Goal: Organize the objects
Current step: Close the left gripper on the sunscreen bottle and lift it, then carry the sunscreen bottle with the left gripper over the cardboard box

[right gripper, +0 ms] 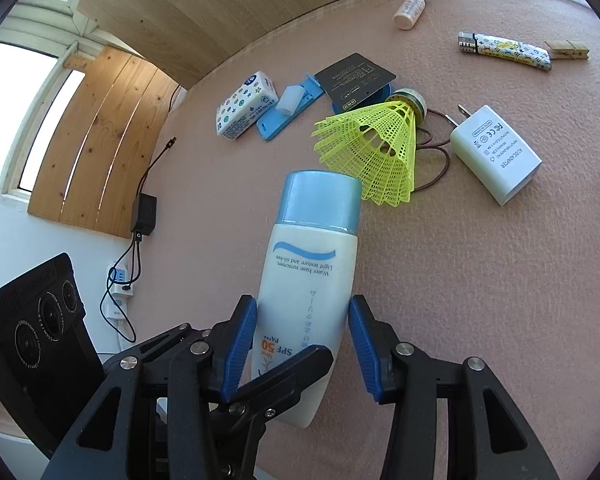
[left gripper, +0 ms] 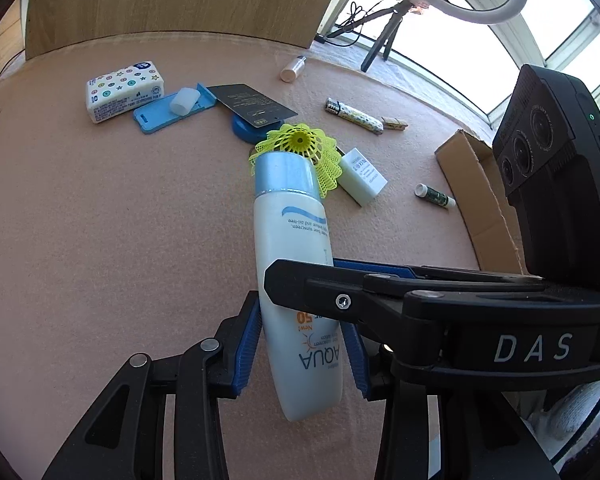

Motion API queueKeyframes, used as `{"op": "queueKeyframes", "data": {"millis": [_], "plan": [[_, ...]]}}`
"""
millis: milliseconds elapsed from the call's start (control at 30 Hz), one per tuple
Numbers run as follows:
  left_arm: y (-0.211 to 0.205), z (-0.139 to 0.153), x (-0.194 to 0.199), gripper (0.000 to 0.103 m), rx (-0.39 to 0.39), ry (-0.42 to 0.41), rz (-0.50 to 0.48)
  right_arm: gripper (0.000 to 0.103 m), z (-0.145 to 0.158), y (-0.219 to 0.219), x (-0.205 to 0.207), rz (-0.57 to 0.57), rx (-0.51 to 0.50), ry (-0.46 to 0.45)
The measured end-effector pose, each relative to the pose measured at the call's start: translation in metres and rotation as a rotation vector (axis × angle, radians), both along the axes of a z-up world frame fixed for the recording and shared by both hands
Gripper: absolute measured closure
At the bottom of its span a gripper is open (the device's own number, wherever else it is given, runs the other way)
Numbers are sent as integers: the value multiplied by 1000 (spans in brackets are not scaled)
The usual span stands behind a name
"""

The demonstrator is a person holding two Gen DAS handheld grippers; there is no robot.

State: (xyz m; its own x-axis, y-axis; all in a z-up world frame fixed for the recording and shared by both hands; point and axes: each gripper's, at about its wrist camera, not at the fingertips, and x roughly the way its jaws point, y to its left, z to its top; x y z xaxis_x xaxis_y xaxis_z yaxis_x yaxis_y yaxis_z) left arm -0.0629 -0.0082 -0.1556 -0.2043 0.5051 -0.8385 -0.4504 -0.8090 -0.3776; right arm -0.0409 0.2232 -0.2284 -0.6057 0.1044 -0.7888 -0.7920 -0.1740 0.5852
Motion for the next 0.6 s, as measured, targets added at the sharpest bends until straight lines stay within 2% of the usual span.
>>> {"op": "queueKeyframes", "data": {"millis": [200,600], "plan": [[43,20,18,60,22,43,-127,59,24,-9,45,-75,50,-2],[159,47,67,60,86,93,-320,59,61,-24,169,-266,125,-49]]}}
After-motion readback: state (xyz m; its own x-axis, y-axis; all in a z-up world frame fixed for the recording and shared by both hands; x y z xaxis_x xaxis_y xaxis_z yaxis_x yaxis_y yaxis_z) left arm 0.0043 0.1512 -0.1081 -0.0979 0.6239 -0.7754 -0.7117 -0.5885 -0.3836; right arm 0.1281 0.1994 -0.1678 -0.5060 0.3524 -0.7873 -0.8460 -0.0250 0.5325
